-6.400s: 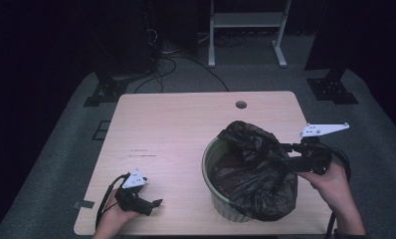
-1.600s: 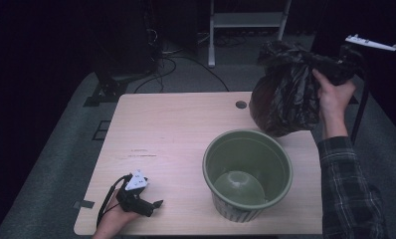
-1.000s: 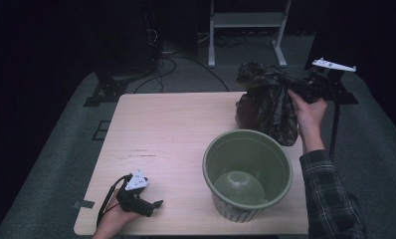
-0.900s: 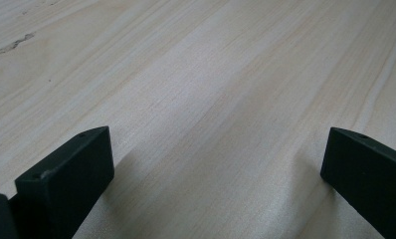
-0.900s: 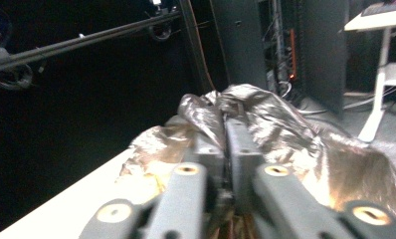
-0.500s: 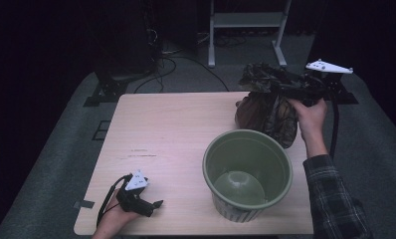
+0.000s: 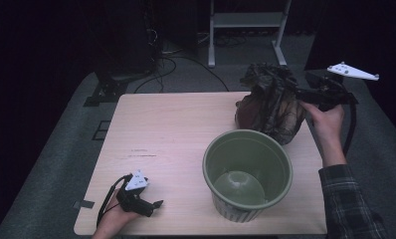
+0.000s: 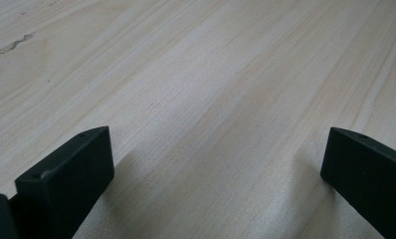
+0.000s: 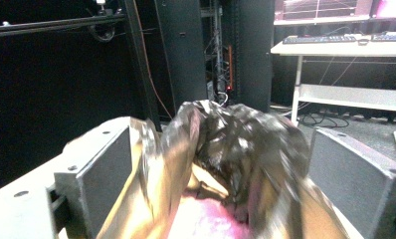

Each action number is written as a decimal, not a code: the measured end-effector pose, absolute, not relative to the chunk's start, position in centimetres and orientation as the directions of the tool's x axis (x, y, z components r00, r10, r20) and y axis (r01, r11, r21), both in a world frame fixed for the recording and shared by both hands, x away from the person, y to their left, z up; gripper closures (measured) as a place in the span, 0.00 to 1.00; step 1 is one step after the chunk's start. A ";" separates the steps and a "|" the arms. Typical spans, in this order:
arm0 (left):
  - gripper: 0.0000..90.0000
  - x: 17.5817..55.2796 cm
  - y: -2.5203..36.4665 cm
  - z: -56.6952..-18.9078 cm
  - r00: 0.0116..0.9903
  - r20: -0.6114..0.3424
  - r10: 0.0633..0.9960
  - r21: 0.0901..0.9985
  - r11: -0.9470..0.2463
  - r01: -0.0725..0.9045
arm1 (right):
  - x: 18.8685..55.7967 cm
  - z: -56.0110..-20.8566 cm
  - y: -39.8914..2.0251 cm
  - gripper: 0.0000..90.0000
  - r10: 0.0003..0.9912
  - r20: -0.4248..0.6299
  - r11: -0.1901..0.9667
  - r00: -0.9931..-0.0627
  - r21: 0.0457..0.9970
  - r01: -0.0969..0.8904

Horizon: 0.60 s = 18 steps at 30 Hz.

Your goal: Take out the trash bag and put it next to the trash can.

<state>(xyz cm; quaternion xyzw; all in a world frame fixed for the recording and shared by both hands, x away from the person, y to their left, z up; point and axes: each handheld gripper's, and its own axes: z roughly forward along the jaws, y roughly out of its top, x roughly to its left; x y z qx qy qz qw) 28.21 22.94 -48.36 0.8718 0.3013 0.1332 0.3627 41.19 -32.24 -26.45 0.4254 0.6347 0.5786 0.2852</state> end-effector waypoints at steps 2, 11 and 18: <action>0.00 28.2 22.9 -48.4 0.783 0.014 0.622 0.713 -0.555 0.428 | 40.5 -26.5 -32.6 0.11 0.869 0.128 -0.026 -0.477 0.976 0.215; 0.00 28.2 22.9 -48.4 0.783 0.013 0.622 0.712 -0.556 0.429 | 37.0 -27.5 -33.6 0.11 0.858 0.116 0.006 -0.501 0.972 0.236; 0.00 28.2 22.9 -48.4 0.783 0.014 0.622 0.713 -0.555 0.428 | 34.5 -28.6 -34.1 0.11 0.854 0.110 0.032 -0.508 0.964 0.263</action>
